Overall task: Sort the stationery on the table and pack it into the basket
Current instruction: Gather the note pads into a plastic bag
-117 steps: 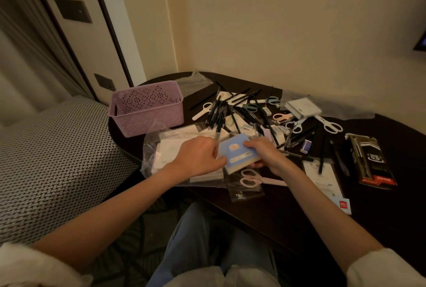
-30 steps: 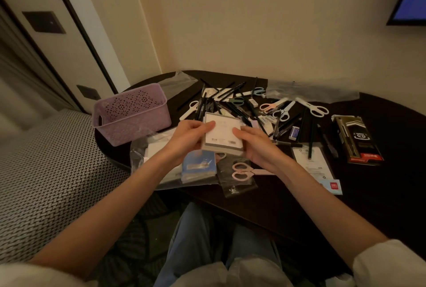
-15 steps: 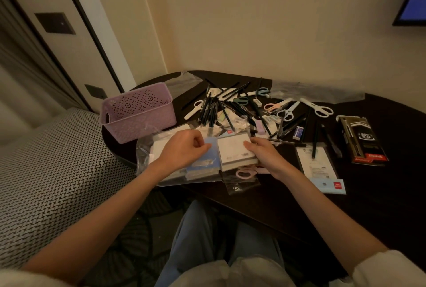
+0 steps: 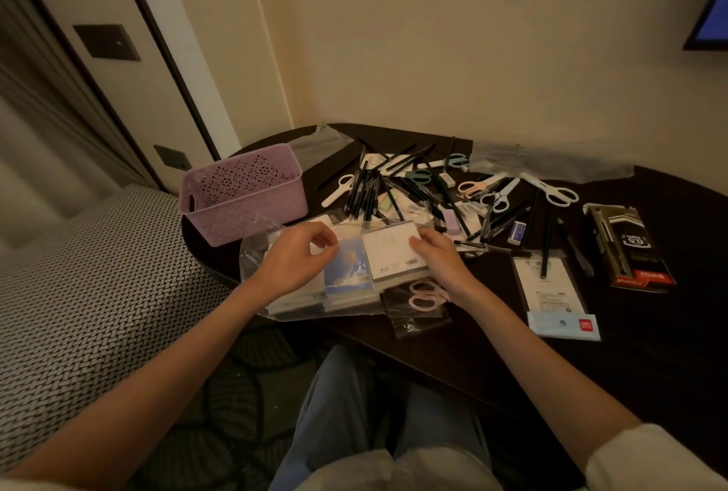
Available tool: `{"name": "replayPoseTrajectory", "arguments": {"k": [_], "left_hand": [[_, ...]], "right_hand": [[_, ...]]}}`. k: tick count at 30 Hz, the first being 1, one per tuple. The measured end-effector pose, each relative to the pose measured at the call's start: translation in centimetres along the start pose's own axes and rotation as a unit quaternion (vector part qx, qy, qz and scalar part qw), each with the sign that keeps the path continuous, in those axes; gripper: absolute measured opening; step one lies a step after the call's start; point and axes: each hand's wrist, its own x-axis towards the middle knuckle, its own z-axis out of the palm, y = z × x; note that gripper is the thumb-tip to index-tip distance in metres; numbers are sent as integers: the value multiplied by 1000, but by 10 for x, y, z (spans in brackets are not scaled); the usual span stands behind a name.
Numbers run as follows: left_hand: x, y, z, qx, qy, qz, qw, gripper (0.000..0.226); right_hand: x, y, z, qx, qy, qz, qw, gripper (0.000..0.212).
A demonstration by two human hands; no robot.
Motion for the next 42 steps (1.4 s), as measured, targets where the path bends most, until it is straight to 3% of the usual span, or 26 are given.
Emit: {"name": "replayPoseTrajectory", "arguments": {"k": [6,12,16,23,27,34,42], "left_hand": [[-4,-8,3,9,-5,34,999,20],[-5,-12,7,25,-20,74,997,29],[-7,-17,7,46,-29,76,996,31],[-14,-35,11,63,-27,62,996,53],[-16,-40,14,90,-5,81,993,54],[-24,-42,16,159,-88,106,978,86],[-23,-46,17,208,-115,130,963,96]], "right_hand": [[4,1,16,-2,16,-1,1000,34],[-2,-1,35,-35,-46,3,998,39],[-3,-2,26,-135,-73,-39,987,33],[-4,-6,30,-200,-167,6,966,40],[-1,-8,31,-142,-165,35,976,49],[5,0,30,-93,-126,25,987,54],[18,0,30,-82,-138,12,987,42]]}}
